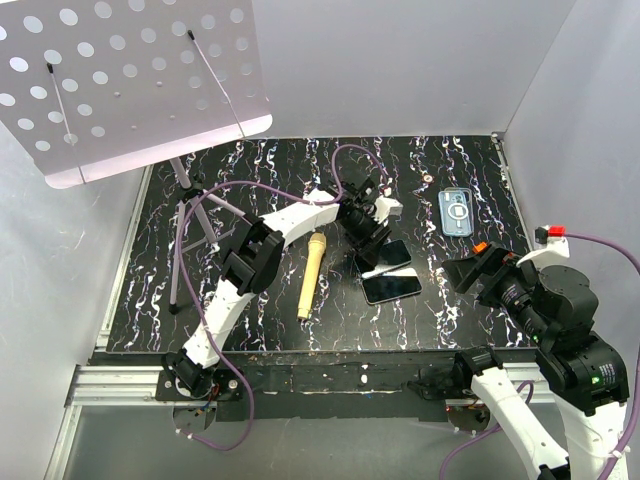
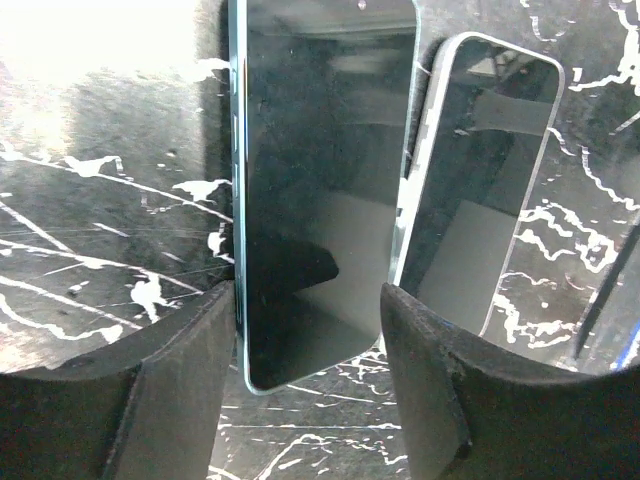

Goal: Take the phone out of the phone case
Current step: Place the phone at the center of the board, then reset both arms

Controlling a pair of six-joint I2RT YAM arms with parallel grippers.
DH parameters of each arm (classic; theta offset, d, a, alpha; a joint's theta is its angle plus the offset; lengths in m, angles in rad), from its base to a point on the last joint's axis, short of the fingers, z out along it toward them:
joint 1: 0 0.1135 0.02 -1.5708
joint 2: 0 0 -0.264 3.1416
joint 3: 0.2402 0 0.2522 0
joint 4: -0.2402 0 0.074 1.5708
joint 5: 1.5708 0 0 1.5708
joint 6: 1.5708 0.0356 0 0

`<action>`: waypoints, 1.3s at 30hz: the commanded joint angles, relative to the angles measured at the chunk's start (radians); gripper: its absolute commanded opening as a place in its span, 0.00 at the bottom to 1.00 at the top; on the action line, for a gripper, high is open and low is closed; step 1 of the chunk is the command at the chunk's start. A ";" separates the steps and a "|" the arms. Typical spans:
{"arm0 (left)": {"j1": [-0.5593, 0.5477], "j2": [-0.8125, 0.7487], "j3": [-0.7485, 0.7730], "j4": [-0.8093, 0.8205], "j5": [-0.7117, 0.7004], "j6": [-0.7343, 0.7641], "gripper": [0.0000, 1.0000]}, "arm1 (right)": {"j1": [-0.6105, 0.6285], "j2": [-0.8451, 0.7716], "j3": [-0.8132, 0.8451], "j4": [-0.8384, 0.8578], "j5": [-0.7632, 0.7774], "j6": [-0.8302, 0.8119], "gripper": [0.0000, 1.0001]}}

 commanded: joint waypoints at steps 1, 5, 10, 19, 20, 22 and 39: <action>-0.003 -0.061 0.030 0.004 -0.162 0.005 0.66 | 0.000 0.006 0.004 -0.007 0.074 0.022 0.98; -0.006 -0.086 0.091 -0.022 -0.240 0.001 0.70 | 0.000 -0.007 0.007 -0.017 0.118 0.036 0.98; -0.021 -0.180 0.124 -0.068 -0.295 -0.010 0.71 | 0.000 -0.026 -0.005 -0.044 0.155 0.045 0.98; -0.148 -0.712 -0.371 0.218 -0.265 -0.132 0.87 | 0.000 -0.035 -0.117 0.025 0.137 -0.008 0.98; -0.151 -0.787 -0.442 0.263 -0.271 -0.161 0.90 | 0.000 -0.035 -0.125 0.042 0.134 -0.013 0.98; -0.158 -0.927 -0.566 0.340 -0.312 -0.189 0.98 | -0.002 -0.034 -0.137 0.062 0.125 -0.025 0.98; -0.171 -2.057 -1.245 0.727 -0.923 -0.410 0.98 | 0.000 -0.144 -0.246 0.234 0.042 -0.074 0.98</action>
